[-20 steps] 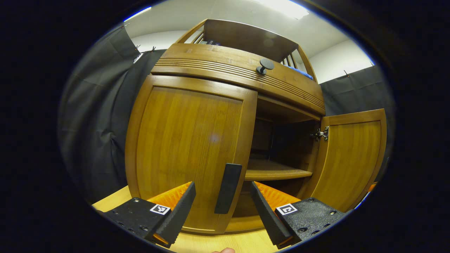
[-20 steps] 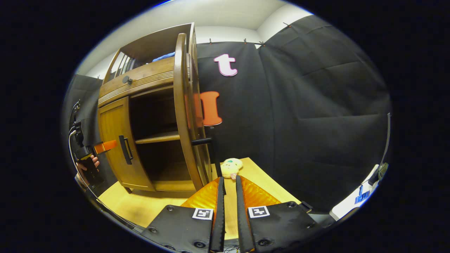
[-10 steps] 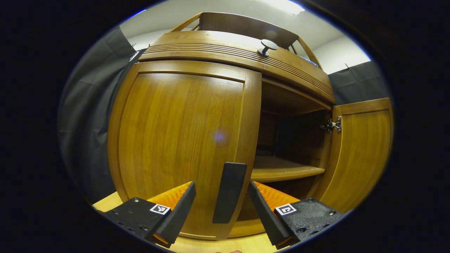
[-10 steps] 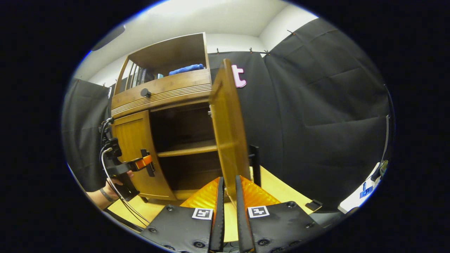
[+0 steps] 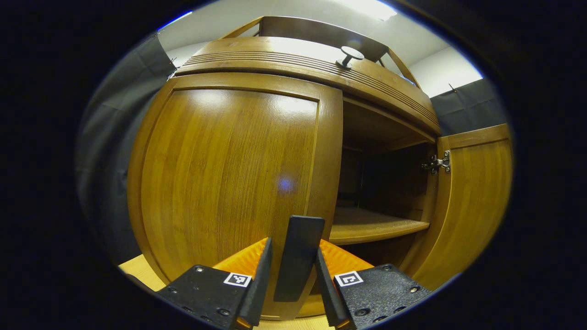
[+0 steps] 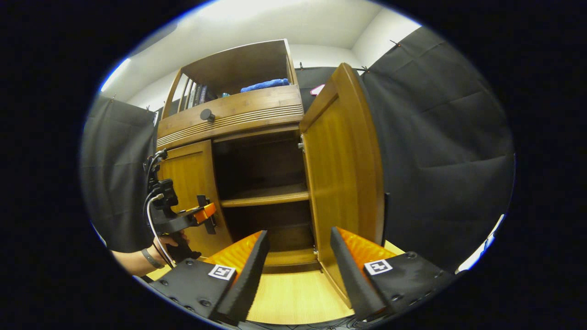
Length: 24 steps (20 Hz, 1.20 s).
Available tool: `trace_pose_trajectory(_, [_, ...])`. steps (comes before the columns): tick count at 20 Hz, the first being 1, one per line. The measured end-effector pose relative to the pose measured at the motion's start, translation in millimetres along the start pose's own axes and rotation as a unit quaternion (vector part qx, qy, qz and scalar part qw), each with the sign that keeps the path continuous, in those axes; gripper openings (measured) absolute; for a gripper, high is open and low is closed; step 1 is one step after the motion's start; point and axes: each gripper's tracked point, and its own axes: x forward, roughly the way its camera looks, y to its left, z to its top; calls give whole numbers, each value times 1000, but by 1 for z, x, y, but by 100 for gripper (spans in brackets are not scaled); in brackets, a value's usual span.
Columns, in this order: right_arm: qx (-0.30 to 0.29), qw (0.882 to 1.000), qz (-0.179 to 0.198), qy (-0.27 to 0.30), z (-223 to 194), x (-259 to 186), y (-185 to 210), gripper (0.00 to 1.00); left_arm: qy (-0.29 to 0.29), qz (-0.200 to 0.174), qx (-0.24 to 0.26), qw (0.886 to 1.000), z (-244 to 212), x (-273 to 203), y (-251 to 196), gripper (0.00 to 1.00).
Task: Open the right door of the double-door shoe cabinet with the right hand, and open the left door with the left hand.
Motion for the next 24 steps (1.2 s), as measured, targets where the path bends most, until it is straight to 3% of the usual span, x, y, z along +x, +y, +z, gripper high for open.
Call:
trace_pose_trajectory(4, [-16,999,30,1,2,13,14,100,10,-12,18,1000,2,-10,10,30])
trace_pose_trajectory(6, [-25,999,42,4,0,19,19,84,19,-5,28,999,4,-17,4,29])
trace_pose_trajectory(7, [-26,999,44,7,-3,21,18,100,23,-2,36,999,4,-23,0,29])
trace_pose_trajectory(9, [-21,998,51,12,-7,26,20,100,30,3,45,999,10,-43,1,28])
trace_pose_trajectory(12, [-15,998,61,10,-7,33,26,84,40,14,47,998,17,-77,10,28])
trace_pose_trajectory(19, [-21,996,81,11,-13,47,29,84,49,54,30,997,33,-139,39,28])
trace_pose_trajectory(20, [-25,996,80,12,-16,49,28,100,50,60,22,997,35,-145,43,28])
trace_pose_trajectory(23, [-22,995,91,19,-19,55,33,100,41,88,15,995,39,-161,54,28])
trace_pose_trajectory(24, [-20,995,97,20,-21,57,35,84,39,100,18,994,40,-167,59,28])
